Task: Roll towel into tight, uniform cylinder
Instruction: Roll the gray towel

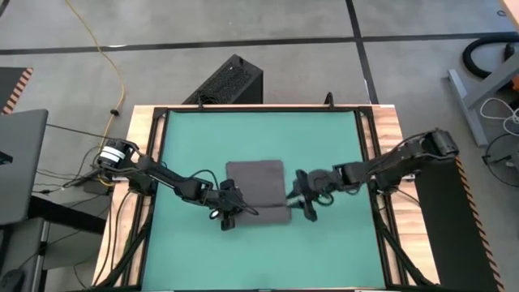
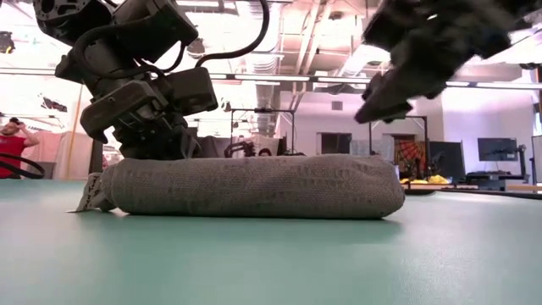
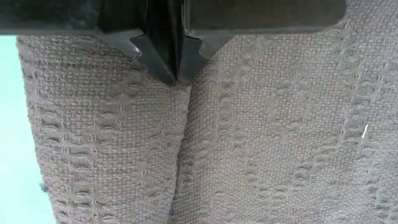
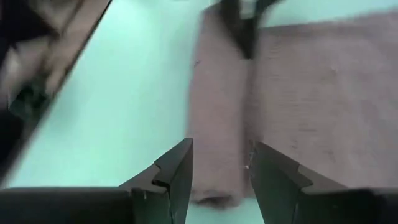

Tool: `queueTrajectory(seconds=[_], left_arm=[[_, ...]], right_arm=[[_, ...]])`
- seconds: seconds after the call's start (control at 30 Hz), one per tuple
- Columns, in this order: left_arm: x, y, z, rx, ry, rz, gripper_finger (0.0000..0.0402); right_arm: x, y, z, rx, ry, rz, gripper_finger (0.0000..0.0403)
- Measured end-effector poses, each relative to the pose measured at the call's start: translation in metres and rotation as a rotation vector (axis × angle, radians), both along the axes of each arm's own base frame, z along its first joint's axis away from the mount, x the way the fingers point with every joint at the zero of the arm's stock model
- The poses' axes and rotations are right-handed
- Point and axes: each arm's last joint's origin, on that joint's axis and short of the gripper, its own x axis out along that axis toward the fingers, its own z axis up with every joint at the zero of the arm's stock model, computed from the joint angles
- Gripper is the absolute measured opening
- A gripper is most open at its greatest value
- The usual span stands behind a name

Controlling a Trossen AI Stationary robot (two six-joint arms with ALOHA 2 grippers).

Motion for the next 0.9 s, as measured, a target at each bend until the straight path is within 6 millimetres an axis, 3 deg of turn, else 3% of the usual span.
queueTrajectory(seconds=[0.1, 0.27, 0.53, 0.7, 0.9], left_arm=[[0.000, 0.000, 0.000, 0.003, 0.000, -0.001, 0.0000], [0.000, 0.001, 0.000, 0.000, -0.004, -0.004, 0.0000], [0.000, 0.000, 0.000, -0.021, 0.000, -0.008, 0.0000], [0.000, 0.001, 0.000, -0.022, 0.000, -0.009, 0.0000], [0.000, 0.002, -0.001, -0.028, 0.000, -0.001, 0.0000]], right_arm=[[-0.002, 0.022, -0.007, -0.179, -0.024, 0.064, 0.0181], [0.000, 0.041, -0.024, -0.407, -0.043, -0.009, 0.0201], [0.004, 0.050, -0.035, -0.325, -0.028, -0.050, 0.0273], [0.003, 0.053, -0.036, -0.304, -0.028, -0.043, 0.0298], [0.010, 0.056, -0.069, -0.300, 0.075, -0.069, 0.0301]])
